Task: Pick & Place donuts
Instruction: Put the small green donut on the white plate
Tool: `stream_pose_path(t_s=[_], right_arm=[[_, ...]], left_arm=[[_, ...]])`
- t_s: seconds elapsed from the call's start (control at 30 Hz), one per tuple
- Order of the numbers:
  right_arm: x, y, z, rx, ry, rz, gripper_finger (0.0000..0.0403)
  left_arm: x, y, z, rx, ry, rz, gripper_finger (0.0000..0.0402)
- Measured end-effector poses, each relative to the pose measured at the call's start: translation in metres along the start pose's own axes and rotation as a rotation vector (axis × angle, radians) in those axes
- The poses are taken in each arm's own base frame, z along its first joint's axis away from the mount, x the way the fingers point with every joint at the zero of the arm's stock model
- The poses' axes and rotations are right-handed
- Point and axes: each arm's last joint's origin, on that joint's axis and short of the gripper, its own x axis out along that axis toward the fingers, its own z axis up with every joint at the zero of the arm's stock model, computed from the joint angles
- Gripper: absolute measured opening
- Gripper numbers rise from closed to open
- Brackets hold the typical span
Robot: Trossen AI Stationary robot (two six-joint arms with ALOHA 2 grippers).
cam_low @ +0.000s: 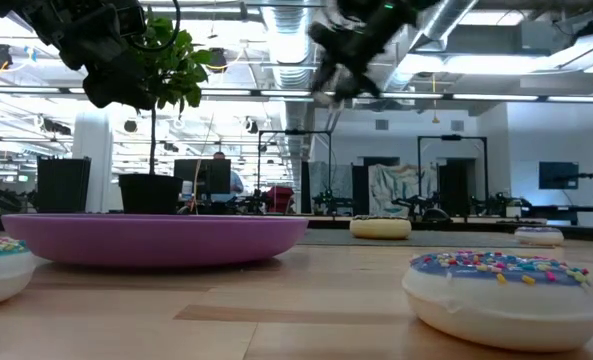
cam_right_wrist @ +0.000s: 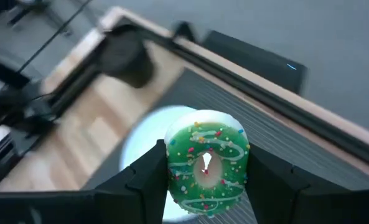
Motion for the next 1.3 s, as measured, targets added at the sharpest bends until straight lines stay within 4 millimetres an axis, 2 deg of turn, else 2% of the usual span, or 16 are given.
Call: stream_pose_path(t_s=[0.1,0.2,0.33,0.43,0.6,0.73,1.03,1.3], right_arm=[[0.026,0.019,0.011,-0.057,0.055,0.008,0.0176],[0.059,0.028,0.007,-0.110,0.189,-0.025,0.0176],[0.103,0.036,-0.013,-0.180,0.353,-0.037,0.0176],[0.133,0.042,-0.037,-0.192,0.458,0.007,0.0176],[0.167,0.041,-0.069,-0.203,0.583,-0.013,0.0175],[0.176,0.042,-0.077,-0.208,0.601,-0.016,0.0174],[0.177,0.032,-0.068,-0.228,0.552,-0.048,0.0173],[0.182,0.035,-0.074,-0.305,0.548,-0.076,0.0173]], left_arm=[[0.000,0.000,0.000,0.000,0.000,0.000,0.0272],[0.000,0.000,0.000,0.000,0.000,0.000,0.0272],[0.000,0.000,0.000,0.000,0.000,0.000,0.0272],[0.000,0.000,0.000,0.000,0.001,0.000,0.0272],[0.000,0.000,0.000,-0.004,0.001,0.000,0.0272],[0.000,0.000,0.000,-0.004,0.000,0.000,0.0272],[0.000,0.001,0.000,-0.003,-0.007,0.017,0.0272],[0.000,0.001,0.001,-0.004,-0.013,0.025,0.0272]])
